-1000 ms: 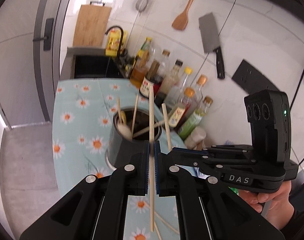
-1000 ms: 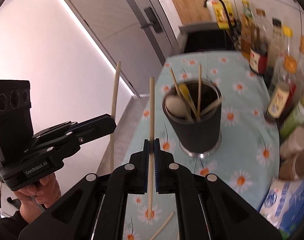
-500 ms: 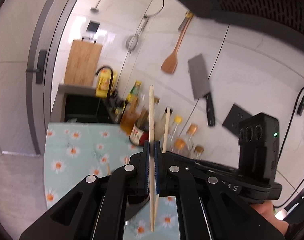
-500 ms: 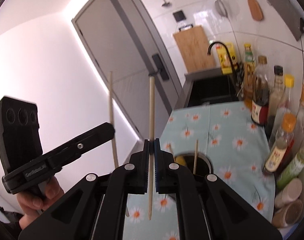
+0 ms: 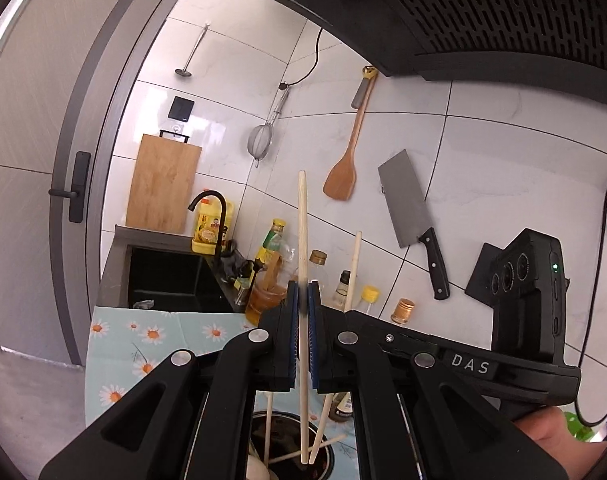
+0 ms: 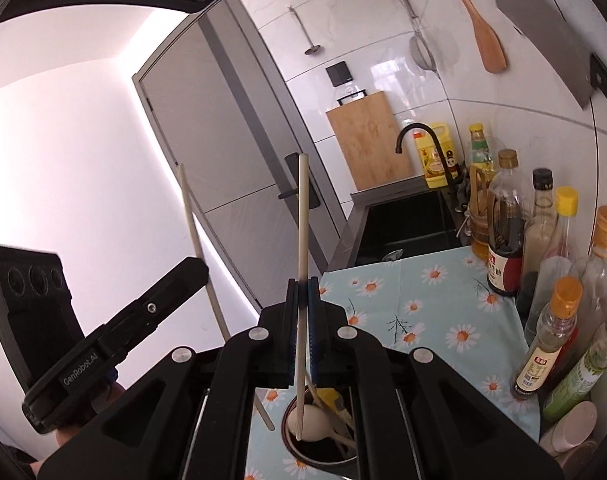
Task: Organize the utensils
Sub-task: 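Lift the chopsticks with both grippers over the black holder, then open both grippers to drop the chopsticks into the holder, then move both grippers back down to the last two chopsticks, then grasp a chopstick with the right gripper while the left grasps the other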
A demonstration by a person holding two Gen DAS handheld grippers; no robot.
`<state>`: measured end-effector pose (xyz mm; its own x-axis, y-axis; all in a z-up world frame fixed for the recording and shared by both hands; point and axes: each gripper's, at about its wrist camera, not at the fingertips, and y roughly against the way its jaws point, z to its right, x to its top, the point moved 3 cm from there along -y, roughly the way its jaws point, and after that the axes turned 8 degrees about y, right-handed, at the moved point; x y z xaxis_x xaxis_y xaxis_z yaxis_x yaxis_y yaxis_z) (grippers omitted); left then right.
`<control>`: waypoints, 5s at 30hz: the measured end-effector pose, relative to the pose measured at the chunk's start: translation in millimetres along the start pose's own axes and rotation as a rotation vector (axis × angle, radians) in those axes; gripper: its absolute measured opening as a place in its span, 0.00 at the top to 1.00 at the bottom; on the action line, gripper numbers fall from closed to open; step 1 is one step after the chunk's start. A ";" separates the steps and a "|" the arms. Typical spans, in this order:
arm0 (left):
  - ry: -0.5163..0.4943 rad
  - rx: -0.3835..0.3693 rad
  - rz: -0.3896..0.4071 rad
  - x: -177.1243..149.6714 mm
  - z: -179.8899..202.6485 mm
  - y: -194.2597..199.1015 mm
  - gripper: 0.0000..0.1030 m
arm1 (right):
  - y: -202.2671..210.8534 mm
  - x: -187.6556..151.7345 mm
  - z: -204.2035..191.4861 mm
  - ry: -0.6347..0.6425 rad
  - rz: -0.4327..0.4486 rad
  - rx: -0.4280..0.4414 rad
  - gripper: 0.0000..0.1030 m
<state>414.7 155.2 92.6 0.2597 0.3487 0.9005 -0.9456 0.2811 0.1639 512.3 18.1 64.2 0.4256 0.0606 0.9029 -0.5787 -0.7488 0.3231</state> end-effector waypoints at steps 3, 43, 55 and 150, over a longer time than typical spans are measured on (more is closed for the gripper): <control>-0.010 -0.006 -0.025 -11.3 -3.9 -13.1 0.96 | -10.8 -10.2 8.2 -0.006 -0.016 -0.023 0.94; -0.051 0.063 -0.114 -53.9 6.3 42.7 0.80 | 53.2 -37.9 -55.6 0.152 -0.037 -0.200 0.79; -0.053 0.074 -0.145 -78.7 35.5 97.1 0.69 | 102.9 -68.8 -82.4 0.176 -0.032 -0.206 0.71; 0.167 0.428 -1.076 -330.6 31.2 96.9 0.71 | 70.6 -246.6 -16.2 -0.011 -0.971 0.057 0.95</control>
<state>231.2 39.3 -176.7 0.9591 0.2362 0.1562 -0.2032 0.1897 0.9606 355.2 -39.0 -131.1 0.7066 0.6628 0.2480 0.0621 -0.4071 0.9113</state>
